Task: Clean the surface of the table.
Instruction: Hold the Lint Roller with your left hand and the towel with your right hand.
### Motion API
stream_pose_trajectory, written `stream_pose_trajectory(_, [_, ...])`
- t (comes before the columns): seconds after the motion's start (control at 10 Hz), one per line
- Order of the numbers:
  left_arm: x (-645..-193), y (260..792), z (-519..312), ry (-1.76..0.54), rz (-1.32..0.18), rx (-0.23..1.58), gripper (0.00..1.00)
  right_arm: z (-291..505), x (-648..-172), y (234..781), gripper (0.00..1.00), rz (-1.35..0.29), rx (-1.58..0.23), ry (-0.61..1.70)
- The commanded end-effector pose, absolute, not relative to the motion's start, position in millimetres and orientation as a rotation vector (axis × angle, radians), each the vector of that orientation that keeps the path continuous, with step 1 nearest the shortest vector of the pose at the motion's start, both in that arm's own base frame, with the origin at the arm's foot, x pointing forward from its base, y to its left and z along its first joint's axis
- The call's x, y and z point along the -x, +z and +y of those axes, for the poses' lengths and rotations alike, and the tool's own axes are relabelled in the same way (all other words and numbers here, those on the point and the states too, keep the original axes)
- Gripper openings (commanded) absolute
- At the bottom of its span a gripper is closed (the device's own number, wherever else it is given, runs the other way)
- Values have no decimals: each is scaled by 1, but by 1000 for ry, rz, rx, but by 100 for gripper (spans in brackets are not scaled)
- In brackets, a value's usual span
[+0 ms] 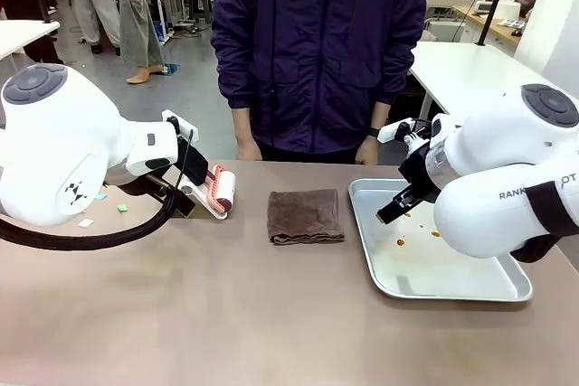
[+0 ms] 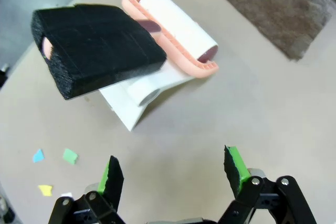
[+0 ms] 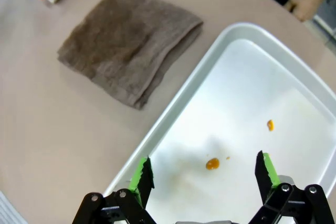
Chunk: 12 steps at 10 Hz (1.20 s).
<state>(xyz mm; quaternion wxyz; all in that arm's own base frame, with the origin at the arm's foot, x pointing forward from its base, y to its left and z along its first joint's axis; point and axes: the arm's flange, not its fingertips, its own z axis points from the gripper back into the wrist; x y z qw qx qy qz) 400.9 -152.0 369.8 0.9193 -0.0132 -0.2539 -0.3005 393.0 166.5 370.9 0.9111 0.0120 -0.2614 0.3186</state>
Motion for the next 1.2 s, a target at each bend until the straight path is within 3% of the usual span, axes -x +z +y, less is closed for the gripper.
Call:
stream_pose_trajectory(0.0, [-388, 401, -128, -666, -388, 127, 100, 153, -368, 402, 100, -415, -105, 588])
stream_pose_trajectory(0.2, [-369, 447, -87, -482, -291, 255, 100, 118, -336, 436, 100, -305, -276, 451])
stream_pose_trajectory(0.3, [-355, 467, -66, -459, -350, 367, 100, 99, -324, 448, 100, -307, -406, 392])
stream_pose_trajectory(0.4, [-332, 487, -13, -363, -461, 579, 100, 49, -301, 457, 100, -317, -694, 236])
stream_pose_trajectory(0.8, [-317, 463, 83, -58, -589, 913, 100, -48, -284, 438, 100, -394, -1009, -54])
stream_pose_trajectory(1.1, [-304, 411, 156, 111, -586, 1002, 100, -130, -276, 406, 100, -443, -1182, -249])
